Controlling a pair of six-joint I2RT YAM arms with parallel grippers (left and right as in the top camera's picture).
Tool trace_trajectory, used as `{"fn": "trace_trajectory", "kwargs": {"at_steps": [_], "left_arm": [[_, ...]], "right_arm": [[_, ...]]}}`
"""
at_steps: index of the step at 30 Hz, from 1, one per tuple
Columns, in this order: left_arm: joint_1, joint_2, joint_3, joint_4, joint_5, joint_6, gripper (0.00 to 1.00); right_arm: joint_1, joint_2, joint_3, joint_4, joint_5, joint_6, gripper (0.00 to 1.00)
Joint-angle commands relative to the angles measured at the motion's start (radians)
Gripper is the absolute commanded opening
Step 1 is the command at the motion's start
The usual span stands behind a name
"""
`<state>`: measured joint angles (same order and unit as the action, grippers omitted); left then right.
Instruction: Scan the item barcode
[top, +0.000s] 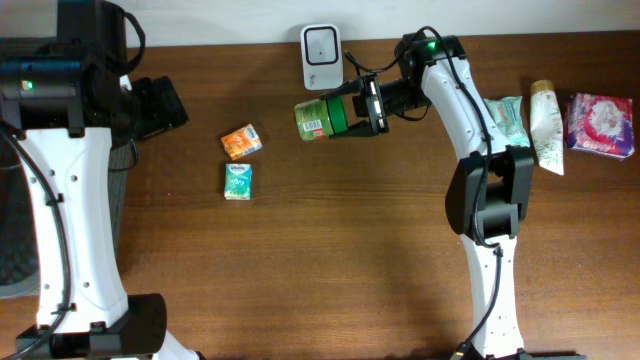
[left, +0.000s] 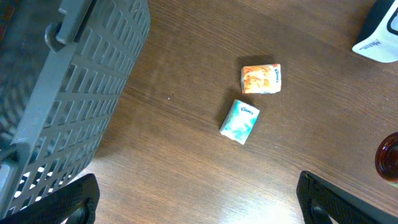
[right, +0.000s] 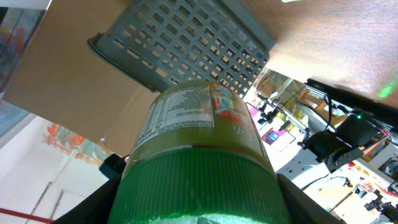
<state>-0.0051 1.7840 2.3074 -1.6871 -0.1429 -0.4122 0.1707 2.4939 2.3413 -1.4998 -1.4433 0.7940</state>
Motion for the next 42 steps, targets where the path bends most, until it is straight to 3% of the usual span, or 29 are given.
{"fn": "trace_trajectory", "kwargs": {"at_steps": [1, 24, 29, 34, 36, 38, 42], "left_arm": [[0.002, -0.015, 0.003, -0.001, -0.004, -0.006, 0.99], [0.002, -0.015, 0.003, -0.001, -0.004, -0.006, 0.99], [0.002, -0.015, 0.003, -0.001, -0.004, -0.006, 0.99], [0.002, -0.016, 0.002, -0.001, -0.004, -0.006, 0.99], [0.002, -0.015, 0.003, -0.001, -0.004, -0.006, 0.99], [0.002, -0.015, 0.003, -0.001, -0.004, -0.006, 0.99], [0.002, -0.015, 0.002, -0.001, -0.004, -0.006, 0.99]], "right_arm": [[-0.001, -0.002, 0.021, -0.002, -0.055, 0.004, 0.56], [0.000, -0.002, 0.021, 0.020, 0.046, 0.004, 0.56], [0.001, -0.002, 0.021, 0.023, 0.211, 0.013, 0.56], [0.019, -0.002, 0.021, 0.090, 0.225, 0.087, 0.56], [0.031, -0.002, 0.021, 0.180, 0.386, 0.087, 0.55], [0.070, -0.002, 0.021, 0.230, 0.795, 0.049, 0.55], [0.203, -0.002, 0.021, 0.225, 1.416, -0.051, 0.56]]}}
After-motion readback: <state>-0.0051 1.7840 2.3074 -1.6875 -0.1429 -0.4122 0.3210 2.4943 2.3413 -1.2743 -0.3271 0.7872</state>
